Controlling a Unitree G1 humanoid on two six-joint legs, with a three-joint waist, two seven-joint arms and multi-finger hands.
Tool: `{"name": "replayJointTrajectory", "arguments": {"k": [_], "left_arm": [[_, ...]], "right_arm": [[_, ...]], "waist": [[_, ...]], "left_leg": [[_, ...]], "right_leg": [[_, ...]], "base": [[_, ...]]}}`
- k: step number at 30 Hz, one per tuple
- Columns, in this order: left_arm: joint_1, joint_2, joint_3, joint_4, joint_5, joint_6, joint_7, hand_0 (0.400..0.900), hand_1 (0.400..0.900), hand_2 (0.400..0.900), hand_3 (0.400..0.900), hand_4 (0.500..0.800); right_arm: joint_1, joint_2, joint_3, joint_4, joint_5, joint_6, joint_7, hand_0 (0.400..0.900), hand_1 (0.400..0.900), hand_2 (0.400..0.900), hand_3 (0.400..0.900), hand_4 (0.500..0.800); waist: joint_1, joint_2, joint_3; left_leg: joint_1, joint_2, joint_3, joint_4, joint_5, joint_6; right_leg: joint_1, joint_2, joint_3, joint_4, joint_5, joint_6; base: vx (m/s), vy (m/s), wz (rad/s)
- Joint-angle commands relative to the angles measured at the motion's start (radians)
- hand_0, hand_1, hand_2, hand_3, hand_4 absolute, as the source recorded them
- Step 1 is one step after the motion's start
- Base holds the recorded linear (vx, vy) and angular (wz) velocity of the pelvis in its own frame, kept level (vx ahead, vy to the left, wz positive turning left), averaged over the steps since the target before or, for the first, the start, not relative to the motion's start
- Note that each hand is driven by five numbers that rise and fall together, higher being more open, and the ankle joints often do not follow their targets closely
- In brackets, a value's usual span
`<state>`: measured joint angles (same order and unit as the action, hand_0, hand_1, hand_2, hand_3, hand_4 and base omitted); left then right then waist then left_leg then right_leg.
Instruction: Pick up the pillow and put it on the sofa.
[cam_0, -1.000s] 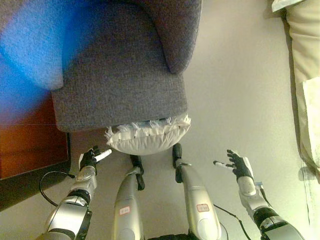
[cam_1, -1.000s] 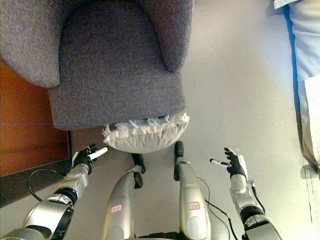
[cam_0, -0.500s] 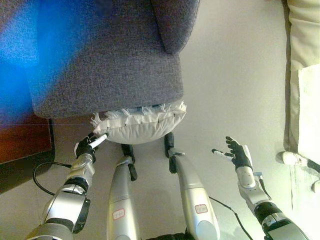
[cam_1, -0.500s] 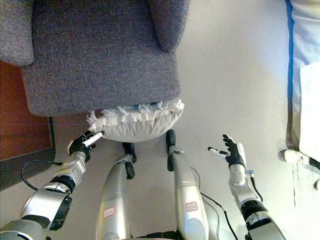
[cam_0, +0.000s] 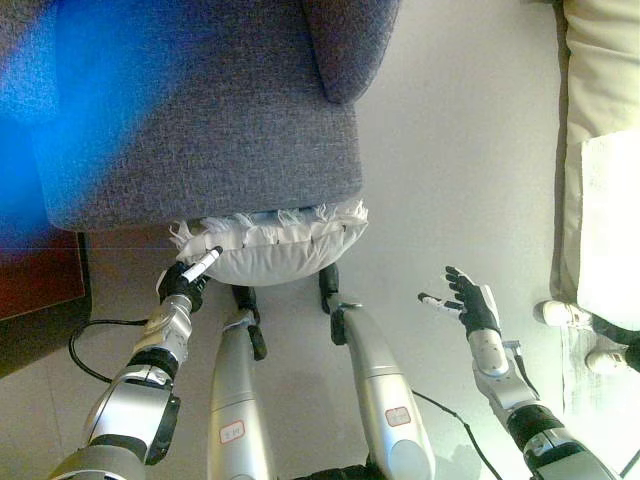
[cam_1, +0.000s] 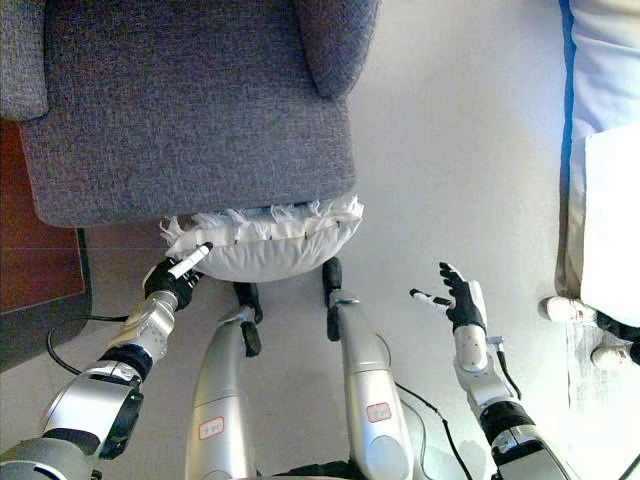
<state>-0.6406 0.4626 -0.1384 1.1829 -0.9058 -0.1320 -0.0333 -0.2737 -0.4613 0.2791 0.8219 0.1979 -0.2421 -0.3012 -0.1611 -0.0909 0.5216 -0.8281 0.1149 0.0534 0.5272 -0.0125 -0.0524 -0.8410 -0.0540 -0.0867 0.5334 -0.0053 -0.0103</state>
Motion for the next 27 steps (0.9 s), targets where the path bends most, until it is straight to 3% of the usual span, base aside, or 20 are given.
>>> {"name": "replayJointTrajectory", "arguments": {"k": [1,2,3,4,27], "left_arm": [[0.004,0.030,-0.035,-0.100,-0.030,-0.048,-0.083,0.900,0.900,0.900,0.900,0.800],[0.001,0.027,-0.037,-0.104,-0.023,-0.049,-0.079,0.643,0.643,0.643,0.643,0.646],[-0.001,0.026,-0.041,-0.109,-0.027,-0.049,-0.082,0.598,0.598,0.598,0.598,0.619],[-0.002,0.025,-0.044,-0.111,-0.027,-0.049,-0.083,0.400,0.400,0.400,0.400,0.500],[0.024,0.014,-0.043,-0.102,0.010,-0.054,-0.112,0.400,0.400,0.400,0.400,0.500]], "right_arm": [[0.097,-0.043,-0.001,-0.097,0.034,-0.013,-0.042,0.900,0.900,0.900,0.900,0.800],[0.097,-0.042,-0.001,-0.099,0.033,-0.011,-0.042,0.900,0.900,0.900,0.900,0.800],[0.098,-0.041,0.000,-0.103,0.032,-0.007,-0.044,0.900,0.900,0.900,0.900,0.800],[0.097,-0.041,0.001,-0.105,0.033,-0.006,-0.046,0.900,0.900,0.900,0.900,0.800],[0.101,-0.028,0.004,-0.087,0.031,-0.015,-0.050,0.900,0.900,0.900,0.900,0.800]], "waist": [[-0.004,-0.057,-0.002],[-0.004,-0.058,-0.002],[-0.005,-0.059,-0.002],[-0.005,-0.060,-0.002],[0.006,-0.056,-0.002]], "left_leg": [[-0.019,-0.042,0.006,0.058,-0.087,0.029],[-0.019,-0.042,0.006,0.058,-0.088,0.029],[-0.020,-0.042,0.006,0.060,-0.088,0.029],[-0.021,-0.042,0.005,0.060,-0.089,0.030],[0.029,-0.037,0.013,0.051,-0.093,0.025]], "right_leg": [[0.002,0.036,-0.007,-0.001,-0.013,0.048],[0.002,0.036,-0.008,-0.001,-0.013,0.048],[0.002,0.036,-0.008,-0.001,-0.012,0.049],[0.001,0.036,-0.009,-0.002,-0.011,0.049],[0.049,0.035,-0.014,0.000,-0.034,0.048]], "base": [[0.00,0.000,0.00],[0.02,-0.031,0.04],[0.01,-0.034,0.03],[0.00,0.000,0.00],[0.00,0.002,0.00]]}}
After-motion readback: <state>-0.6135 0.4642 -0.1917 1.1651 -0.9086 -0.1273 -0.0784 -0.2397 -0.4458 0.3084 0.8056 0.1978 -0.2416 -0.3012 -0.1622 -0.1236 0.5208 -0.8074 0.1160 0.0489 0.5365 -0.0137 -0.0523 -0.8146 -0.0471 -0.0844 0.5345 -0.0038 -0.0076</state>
